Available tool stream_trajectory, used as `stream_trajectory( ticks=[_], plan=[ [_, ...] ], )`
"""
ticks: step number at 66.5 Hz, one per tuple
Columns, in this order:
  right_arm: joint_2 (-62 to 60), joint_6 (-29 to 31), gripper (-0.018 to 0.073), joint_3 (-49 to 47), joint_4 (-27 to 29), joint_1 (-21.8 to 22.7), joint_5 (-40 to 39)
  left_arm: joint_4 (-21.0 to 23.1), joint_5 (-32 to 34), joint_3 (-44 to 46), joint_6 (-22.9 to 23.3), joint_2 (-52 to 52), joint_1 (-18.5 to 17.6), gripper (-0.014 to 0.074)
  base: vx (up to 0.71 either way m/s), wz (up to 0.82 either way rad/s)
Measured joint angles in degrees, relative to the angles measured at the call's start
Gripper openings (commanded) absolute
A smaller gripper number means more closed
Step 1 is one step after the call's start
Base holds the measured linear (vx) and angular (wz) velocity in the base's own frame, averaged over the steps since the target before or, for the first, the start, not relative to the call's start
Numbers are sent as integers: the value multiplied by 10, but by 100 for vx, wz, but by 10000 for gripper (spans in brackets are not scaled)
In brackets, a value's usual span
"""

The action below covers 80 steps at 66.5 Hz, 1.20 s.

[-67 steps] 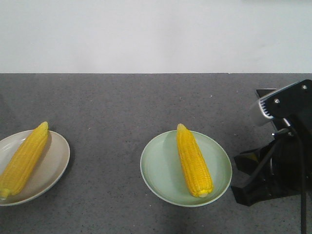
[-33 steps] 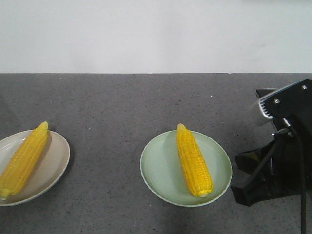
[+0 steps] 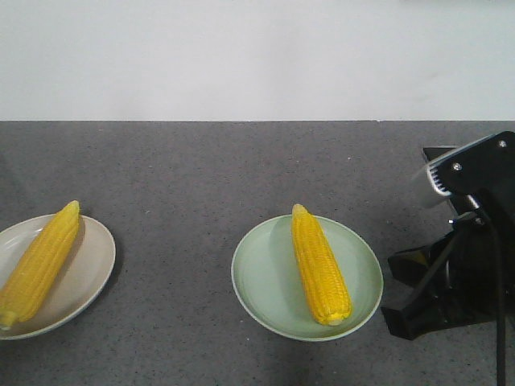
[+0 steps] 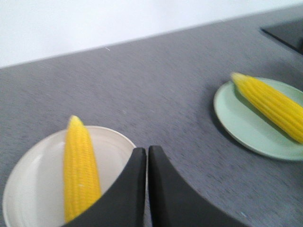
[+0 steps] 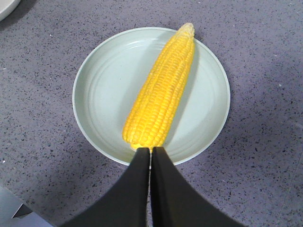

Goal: Distribute corn equally

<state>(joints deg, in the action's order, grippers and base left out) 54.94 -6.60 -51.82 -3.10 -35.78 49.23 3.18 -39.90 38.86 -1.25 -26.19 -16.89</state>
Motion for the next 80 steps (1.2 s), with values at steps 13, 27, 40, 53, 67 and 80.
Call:
stream_trajectory(
  ticks=[13, 27, 40, 53, 67, 80],
  plan=[
    [0, 0, -11, 0, 0, 0, 0, -11, 159, -164, 4, 112, 56, -6, 0, 0],
    [0, 0, -11, 0, 0, 0, 0, -11, 275, -317, 5, 228, 108, -6, 0, 0],
    [0, 0, -11, 0, 0, 0, 0, -11, 346, -401, 21, 267, 132, -6, 0, 0],
    [0, 0, -11, 0, 0, 0, 0, -15, 369, -403, 36, 268, 136, -6, 0, 0],
    [0, 0, -11, 0, 0, 0, 0, -16, 378, -403, 38, 268, 137, -6, 0, 0],
    [0, 0, -11, 0, 0, 0, 0, -17, 392, -404, 38, 268, 152, -6, 0, 0]
  ],
)
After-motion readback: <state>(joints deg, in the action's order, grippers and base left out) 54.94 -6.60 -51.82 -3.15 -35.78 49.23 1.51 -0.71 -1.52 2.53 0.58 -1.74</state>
